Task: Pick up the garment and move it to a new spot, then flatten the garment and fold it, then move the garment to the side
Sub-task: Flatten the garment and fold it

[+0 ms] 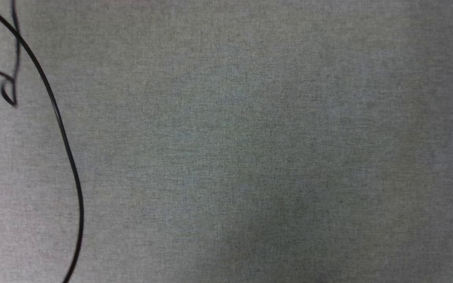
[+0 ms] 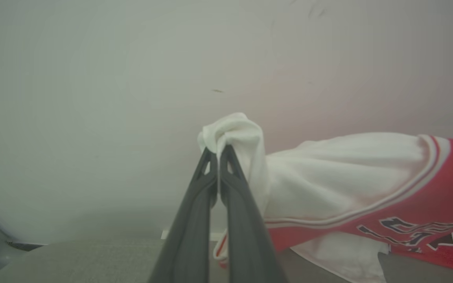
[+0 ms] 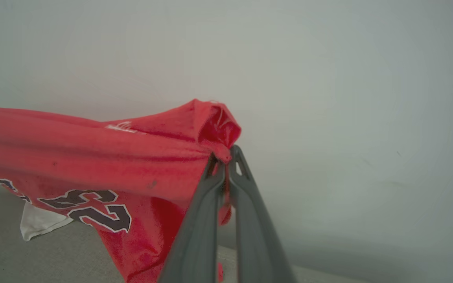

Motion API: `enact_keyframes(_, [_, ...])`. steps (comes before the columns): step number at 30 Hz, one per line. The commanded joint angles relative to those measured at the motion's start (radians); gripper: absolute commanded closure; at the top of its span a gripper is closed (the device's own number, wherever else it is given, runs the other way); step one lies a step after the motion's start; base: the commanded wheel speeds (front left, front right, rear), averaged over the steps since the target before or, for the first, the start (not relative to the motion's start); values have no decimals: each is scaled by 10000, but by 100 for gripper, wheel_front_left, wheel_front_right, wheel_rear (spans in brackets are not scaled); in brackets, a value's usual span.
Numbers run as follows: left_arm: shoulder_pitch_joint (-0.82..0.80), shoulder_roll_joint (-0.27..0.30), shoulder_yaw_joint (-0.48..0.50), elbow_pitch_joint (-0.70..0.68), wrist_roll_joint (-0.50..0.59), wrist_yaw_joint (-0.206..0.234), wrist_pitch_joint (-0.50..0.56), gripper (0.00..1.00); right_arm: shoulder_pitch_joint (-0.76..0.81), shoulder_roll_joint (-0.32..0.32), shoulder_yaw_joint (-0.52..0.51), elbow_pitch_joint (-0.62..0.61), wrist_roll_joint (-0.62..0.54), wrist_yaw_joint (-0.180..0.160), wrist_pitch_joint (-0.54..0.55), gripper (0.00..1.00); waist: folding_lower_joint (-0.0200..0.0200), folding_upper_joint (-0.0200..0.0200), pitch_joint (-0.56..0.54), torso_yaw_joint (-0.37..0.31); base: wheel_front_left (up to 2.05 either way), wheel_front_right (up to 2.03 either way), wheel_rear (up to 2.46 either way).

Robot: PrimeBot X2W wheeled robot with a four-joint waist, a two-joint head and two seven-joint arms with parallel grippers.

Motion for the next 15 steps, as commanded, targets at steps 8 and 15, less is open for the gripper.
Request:
enact_keyframes(8, [3169,-28,250,366,-734,-396,-390,100,3057,-91,1106,-41,1275,-25,-529,100,-2,0,-1366,-63,0,0,0])
enact_keyframes(15, [6296,-113,169,-320,-1207,-478,-499,100,5940,-606,1945,-714,2400,-28,-669,100,-2,0,-2775,-61,0,0,0])
